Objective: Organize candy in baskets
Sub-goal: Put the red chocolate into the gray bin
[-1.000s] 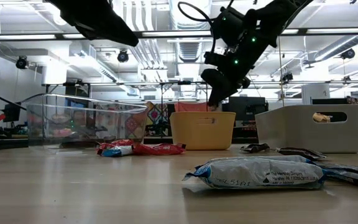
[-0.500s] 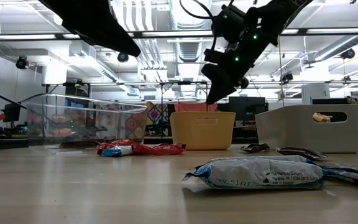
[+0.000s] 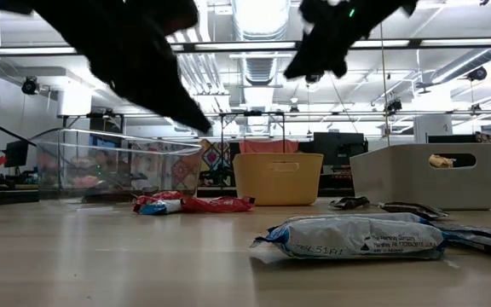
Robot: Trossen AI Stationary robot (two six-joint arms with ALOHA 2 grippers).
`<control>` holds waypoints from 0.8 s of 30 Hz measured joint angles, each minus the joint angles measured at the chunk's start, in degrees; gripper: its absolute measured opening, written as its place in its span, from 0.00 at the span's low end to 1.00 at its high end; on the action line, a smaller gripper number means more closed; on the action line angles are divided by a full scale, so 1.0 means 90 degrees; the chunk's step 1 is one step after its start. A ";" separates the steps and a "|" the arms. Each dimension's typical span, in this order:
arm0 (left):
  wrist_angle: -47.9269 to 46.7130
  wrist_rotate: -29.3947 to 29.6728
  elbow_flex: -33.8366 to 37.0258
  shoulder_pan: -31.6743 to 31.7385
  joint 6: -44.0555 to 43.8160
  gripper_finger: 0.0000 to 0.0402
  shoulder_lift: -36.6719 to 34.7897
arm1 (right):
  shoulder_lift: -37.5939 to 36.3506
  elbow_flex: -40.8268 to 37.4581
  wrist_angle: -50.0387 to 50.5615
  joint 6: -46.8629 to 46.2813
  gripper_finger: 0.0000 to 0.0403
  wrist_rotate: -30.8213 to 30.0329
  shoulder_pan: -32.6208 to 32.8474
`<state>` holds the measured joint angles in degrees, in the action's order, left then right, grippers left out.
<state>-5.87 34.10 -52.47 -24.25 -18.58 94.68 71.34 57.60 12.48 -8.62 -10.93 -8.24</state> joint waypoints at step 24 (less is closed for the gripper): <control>0.0141 0.0295 -0.0070 0.0685 0.0339 0.47 0.1139 | -0.0830 0.0000 0.0791 -0.0852 0.12 -0.1091 0.2687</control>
<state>-4.60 36.75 -53.10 -18.08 -15.53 104.92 63.87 57.60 19.59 -16.29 -20.75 15.94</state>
